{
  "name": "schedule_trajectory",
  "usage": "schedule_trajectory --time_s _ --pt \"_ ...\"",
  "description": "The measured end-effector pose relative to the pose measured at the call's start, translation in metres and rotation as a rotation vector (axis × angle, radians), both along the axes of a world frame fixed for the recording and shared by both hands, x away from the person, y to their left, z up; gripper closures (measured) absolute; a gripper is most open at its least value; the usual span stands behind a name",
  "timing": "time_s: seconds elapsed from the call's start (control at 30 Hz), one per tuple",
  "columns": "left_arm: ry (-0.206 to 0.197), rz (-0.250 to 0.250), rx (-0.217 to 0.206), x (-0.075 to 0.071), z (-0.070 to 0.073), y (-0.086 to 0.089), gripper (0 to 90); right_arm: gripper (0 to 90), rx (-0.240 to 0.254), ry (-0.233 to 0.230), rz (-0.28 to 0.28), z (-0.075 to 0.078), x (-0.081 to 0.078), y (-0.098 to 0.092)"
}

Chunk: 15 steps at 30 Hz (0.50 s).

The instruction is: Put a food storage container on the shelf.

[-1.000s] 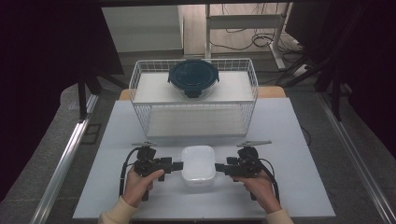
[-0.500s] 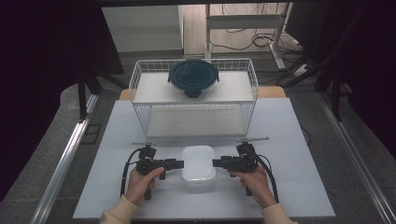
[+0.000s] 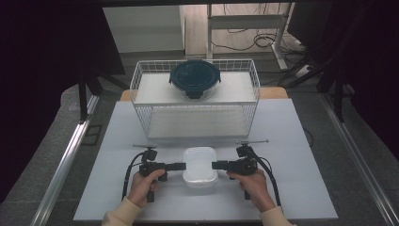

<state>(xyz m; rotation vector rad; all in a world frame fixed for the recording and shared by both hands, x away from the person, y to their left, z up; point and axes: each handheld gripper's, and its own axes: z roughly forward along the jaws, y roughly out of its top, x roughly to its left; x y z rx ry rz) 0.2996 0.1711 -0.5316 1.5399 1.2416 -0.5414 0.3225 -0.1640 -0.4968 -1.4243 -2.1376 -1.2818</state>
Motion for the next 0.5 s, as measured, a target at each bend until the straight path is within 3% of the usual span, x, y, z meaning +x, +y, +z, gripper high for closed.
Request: schedule_trajectory --time_s 0.13,0.37,0.5 --pt "0.014 0.002 -0.019 -0.002 0.0 0.002 72.5 68.1 0.019 0.013 -0.01 0.002 -0.004 -0.002" --pt "-0.01 0.015 0.005 -0.007 0.007 0.004 76.6 74.7 0.083 0.02 0.0 0.008 -0.013 -0.007" --pt "-0.019 0.016 0.008 -0.01 0.01 0.005 78.9 76.9 0.083 -0.005 0.011 0.011 -0.017 -0.007"
